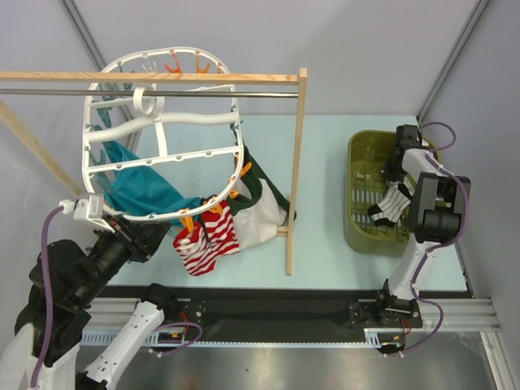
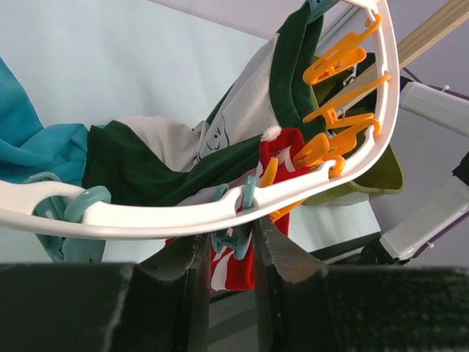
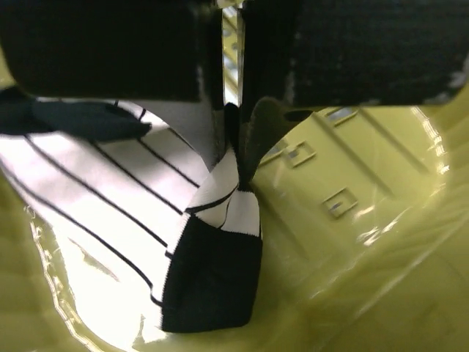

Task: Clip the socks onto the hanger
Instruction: Adjust the sock in the bin.

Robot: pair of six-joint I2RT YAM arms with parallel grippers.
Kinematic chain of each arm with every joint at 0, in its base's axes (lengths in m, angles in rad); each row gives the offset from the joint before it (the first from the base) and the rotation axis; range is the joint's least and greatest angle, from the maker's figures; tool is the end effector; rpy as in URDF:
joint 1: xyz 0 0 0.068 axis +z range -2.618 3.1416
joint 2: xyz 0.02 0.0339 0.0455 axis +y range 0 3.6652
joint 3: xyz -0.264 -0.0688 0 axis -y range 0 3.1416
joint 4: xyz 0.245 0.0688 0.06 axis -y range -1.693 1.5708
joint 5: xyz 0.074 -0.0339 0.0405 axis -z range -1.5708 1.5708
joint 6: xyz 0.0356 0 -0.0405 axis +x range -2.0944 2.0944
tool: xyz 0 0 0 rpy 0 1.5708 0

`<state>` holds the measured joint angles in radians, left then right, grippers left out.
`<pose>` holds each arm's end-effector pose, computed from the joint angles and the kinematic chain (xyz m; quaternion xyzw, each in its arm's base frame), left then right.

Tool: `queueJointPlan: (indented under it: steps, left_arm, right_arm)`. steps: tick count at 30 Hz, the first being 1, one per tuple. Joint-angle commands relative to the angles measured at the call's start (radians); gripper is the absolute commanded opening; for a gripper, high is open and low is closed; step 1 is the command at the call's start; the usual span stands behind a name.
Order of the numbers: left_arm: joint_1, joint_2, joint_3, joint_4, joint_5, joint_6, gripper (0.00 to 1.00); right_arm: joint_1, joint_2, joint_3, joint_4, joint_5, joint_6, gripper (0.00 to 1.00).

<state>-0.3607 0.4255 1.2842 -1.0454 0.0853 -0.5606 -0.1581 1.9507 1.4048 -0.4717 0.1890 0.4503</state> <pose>0.0006 -0.0035 0.4268 -0.0497 0.7681 -0.3128 0.5565 0.4095 -0.0721 0.1900 0.3114 0.9060 -0.0502 0.2822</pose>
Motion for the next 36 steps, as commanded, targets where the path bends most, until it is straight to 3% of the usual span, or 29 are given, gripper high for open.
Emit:
queueJointPlan:
  steps: [1, 7, 11, 16, 23, 28, 36]
  left_arm:
    - [-0.004, 0.021, -0.016, 0.076, 0.041, -0.022, 0.0]
    - [-0.003, 0.019, -0.025, 0.093, 0.05, -0.027, 0.0]
    - [-0.004, 0.021, -0.022, 0.091, 0.056, -0.028, 0.0]
    - [-0.004, 0.022, -0.014, 0.09, 0.056, -0.027, 0.0]
    - [-0.004, 0.018, -0.019, 0.093, 0.065, -0.03, 0.0]
    - [-0.004, 0.016, -0.02, 0.094, 0.067, -0.028, 0.0]
    - [-0.004, 0.019, -0.026, 0.107, 0.083, -0.025, 0.0]
  right_arm:
    - [0.038, -0.127, 0.003, 0.031, 0.021, -0.03, 0.0]
    - [0.005, -0.343, -0.085, 0.1, -0.258, -0.003, 0.0]
    - [-0.047, -0.389, -0.136, 0.183, -0.465, 0.045, 0.0]
    - [-0.115, -0.432, -0.225, 0.313, -0.612, 0.114, 0.0]
    - [-0.13, -0.449, -0.282, 0.367, -0.615, 0.145, 0.0]
    - [-0.139, -0.409, -0.294, 0.265, -0.582, 0.114, 0.01]
    - [-0.139, -0.369, -0.271, 0.171, -0.425, 0.016, 0.49]
